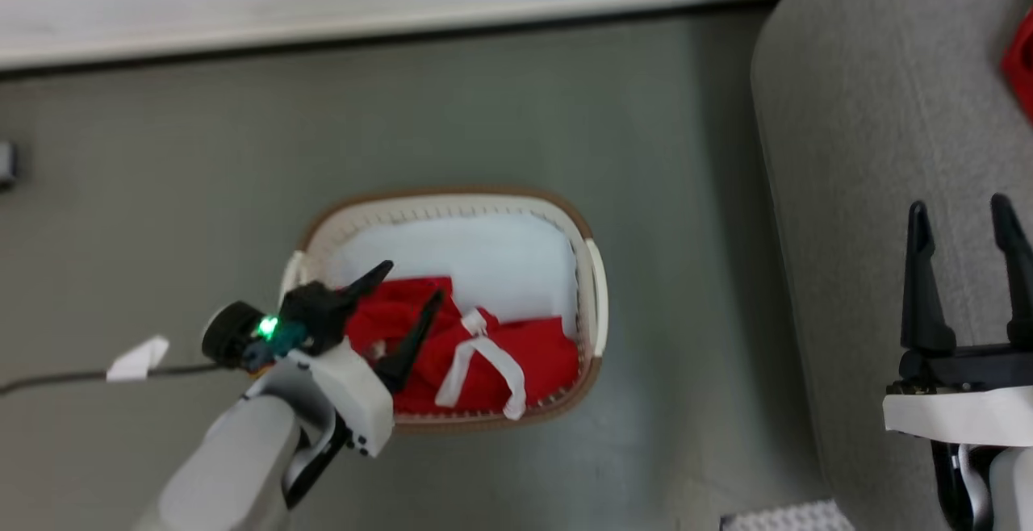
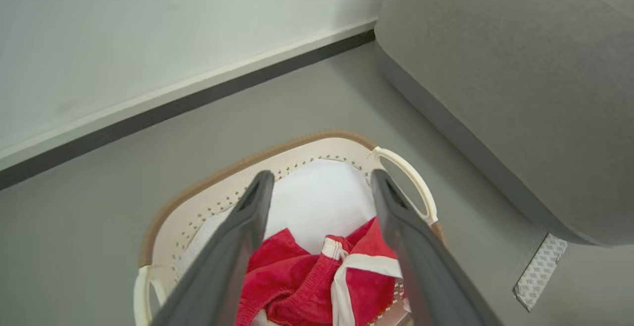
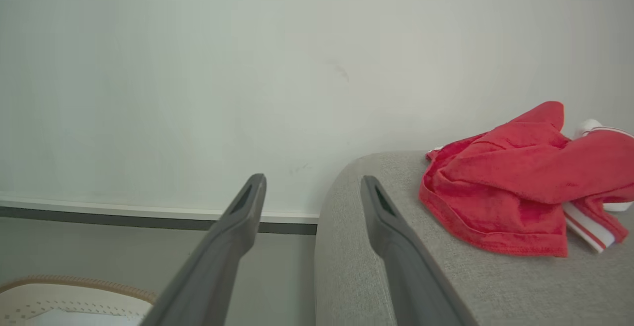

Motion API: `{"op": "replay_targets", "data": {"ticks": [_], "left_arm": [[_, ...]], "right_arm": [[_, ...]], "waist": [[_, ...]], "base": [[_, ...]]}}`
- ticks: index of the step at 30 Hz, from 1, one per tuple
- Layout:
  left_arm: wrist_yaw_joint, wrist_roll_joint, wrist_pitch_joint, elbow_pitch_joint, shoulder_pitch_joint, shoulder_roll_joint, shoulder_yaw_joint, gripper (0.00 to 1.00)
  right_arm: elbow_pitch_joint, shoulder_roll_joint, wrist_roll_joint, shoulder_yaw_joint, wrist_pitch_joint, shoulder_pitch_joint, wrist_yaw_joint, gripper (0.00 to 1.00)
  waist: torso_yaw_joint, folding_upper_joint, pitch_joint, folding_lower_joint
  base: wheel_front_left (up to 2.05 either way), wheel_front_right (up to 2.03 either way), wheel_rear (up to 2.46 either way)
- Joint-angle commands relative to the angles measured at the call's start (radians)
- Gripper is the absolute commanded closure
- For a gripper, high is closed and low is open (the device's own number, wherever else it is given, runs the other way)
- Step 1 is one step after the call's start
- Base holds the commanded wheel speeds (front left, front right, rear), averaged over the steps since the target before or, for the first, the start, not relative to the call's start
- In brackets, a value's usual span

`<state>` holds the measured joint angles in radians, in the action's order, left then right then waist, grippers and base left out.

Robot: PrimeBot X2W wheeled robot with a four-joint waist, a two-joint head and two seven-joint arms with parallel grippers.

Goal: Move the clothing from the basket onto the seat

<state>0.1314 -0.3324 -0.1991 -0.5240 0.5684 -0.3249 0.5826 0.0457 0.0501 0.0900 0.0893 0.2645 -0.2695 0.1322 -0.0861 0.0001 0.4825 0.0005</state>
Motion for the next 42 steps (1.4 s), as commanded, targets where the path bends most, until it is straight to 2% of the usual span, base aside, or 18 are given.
{"op": "replay_targets", "data": {"ticks": [1,6,12,23,28,33,42], "left_arm": [[-0.002,-0.019,0.009,-0.015,0.03,-0.012,0.011,0.0],[-0.002,-0.151,0.05,-0.106,0.133,-0.027,0.148,0.0],[-0.002,-0.351,0.065,-0.122,0.189,-0.028,0.272,0.0],[-0.002,-0.557,0.097,-0.128,0.278,-0.082,0.472,0.0],[-0.002,-0.602,0.081,-0.161,0.323,-0.095,0.547,0.0],[-0.002,-0.592,0.045,-0.204,0.386,-0.087,0.619,0.0],[-0.003,-0.508,-0.054,-0.376,0.489,-0.041,0.645,0.0]], "right_arm": [[-0.01,0.001,0.006,0.002,0.0,-0.017,-0.003,0.0],[-0.052,0.001,0.024,0.021,0.0,-0.02,-0.003,0.0],[-0.072,0.001,0.033,0.034,0.0,-0.021,-0.003,0.0],[-0.093,0.001,0.026,0.034,0.0,-0.029,-0.003,0.0],[-0.104,0.001,0.021,0.037,0.0,-0.03,-0.003,0.0],[-0.114,0.001,0.006,0.045,0.0,-0.023,-0.003,0.0],[-0.118,-0.002,-0.004,0.045,-0.001,-0.013,-0.002,0.0]], "waist": [[-0.075,-0.0001,0.162,-0.0005],[-0.097,-0.0001,0.253,-0.0005],[-0.104,-0.0001,0.302,-0.0005],[-0.115,-0.0001,0.38,-0.0005],[-0.119,-0.0001,0.42,-0.0005],[-0.11,-0.0001,0.451,-0.0005],[-0.091,-0.0001,0.469,-0.0005]], "base": [[0.0,0.0,0.0],[0.0,0.0,0.0],[0.0,0.0,0.0],[0.0,0.0,0.0],[0.0,0.0,0.0],[0.0,0.0,0.0],[0.0,0.0,0.0]]}}
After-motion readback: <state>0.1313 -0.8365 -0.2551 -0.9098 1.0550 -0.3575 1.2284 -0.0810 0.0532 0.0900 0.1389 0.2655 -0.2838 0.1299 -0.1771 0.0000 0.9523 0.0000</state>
